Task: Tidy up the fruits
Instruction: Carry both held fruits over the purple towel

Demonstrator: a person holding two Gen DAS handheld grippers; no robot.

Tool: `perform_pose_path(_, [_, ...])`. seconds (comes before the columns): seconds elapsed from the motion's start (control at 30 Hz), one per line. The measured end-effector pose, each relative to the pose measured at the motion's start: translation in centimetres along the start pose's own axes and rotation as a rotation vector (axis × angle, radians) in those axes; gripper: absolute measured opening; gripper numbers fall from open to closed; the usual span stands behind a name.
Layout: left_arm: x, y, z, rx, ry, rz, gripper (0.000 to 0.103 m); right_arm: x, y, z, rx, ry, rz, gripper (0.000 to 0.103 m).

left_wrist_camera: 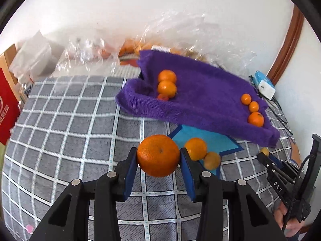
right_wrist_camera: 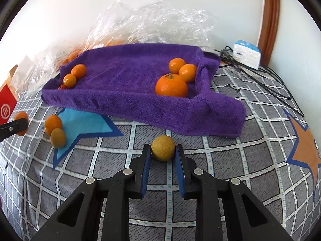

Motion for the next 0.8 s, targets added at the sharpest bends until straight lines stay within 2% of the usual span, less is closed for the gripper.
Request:
perform_pose_path(0.23, [0.2,1.9,-2.6,-0.06,-0.004,-0.005,0.039,-0.2,2.6,-3.6,-0.061,0.057,0.047,0.024])
perform_pose_path(0.5, [0.1,4.3,-4.3,-0.118,-0.027,-0.032,0.039,-1.6,5.8,-7.7,-0.154,0.031,0.074,0.024])
perform_pose_path(0.67, [-0.1,5.7,-4.2,-0.134,-0.048,-0.052,0.039,-1.8,7.5,-8.2,-0.18,0.026,0.061,0.024])
perform_pose_path(0.8, [0.1,6.9,-3.5,-0.13,-0.059,-0.06,0.039,-1.8,8.4,-7.1,-0.167,0.064,0.068,0.024])
Point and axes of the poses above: each gripper's, at about its wrist camera, not at the fingertips, and z roughly the way its jaws point, x to its left, y to its top, the point moved 3 cm from there along z, roughly the way its jaws point, and after that the axes turned 6 degrees about z, right-handed, at the moved point
